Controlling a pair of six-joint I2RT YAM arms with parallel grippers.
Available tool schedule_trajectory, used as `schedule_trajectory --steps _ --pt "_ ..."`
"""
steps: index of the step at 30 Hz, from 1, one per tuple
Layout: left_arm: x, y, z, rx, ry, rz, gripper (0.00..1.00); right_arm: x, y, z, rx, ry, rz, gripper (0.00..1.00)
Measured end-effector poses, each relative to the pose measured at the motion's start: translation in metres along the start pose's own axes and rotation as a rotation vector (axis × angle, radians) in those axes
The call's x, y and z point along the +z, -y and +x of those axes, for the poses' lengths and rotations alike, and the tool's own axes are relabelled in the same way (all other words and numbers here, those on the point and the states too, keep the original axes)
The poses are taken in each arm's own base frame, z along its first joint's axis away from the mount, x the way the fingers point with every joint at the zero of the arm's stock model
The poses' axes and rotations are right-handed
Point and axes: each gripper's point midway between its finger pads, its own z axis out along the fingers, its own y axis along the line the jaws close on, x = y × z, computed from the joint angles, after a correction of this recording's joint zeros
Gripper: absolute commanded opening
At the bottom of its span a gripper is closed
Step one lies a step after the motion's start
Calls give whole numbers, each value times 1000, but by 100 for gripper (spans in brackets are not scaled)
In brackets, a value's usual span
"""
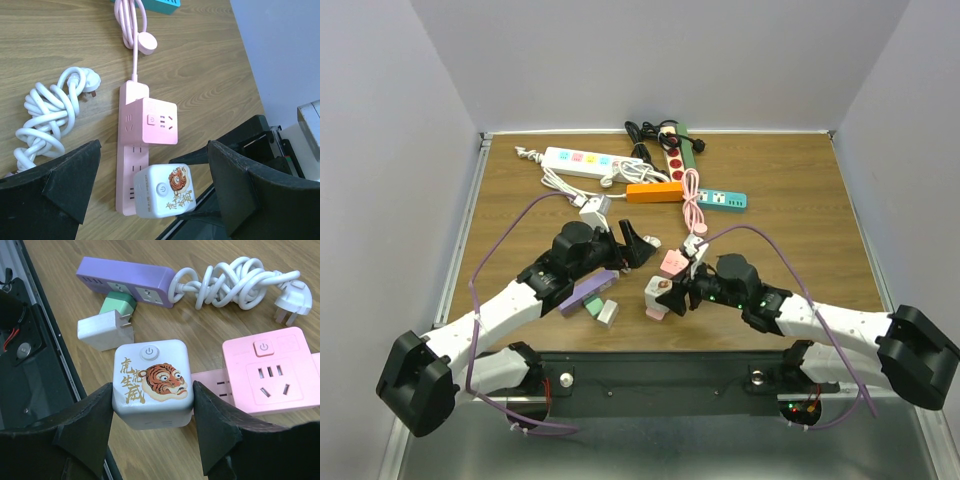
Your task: Insert the plug
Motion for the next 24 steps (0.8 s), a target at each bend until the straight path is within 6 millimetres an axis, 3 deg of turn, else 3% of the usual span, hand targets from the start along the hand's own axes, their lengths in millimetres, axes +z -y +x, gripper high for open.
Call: schedule_trajectory --steps 24 --pt "0 0 0 -1 1 -1 98 8 4 9 11 20 10 1"
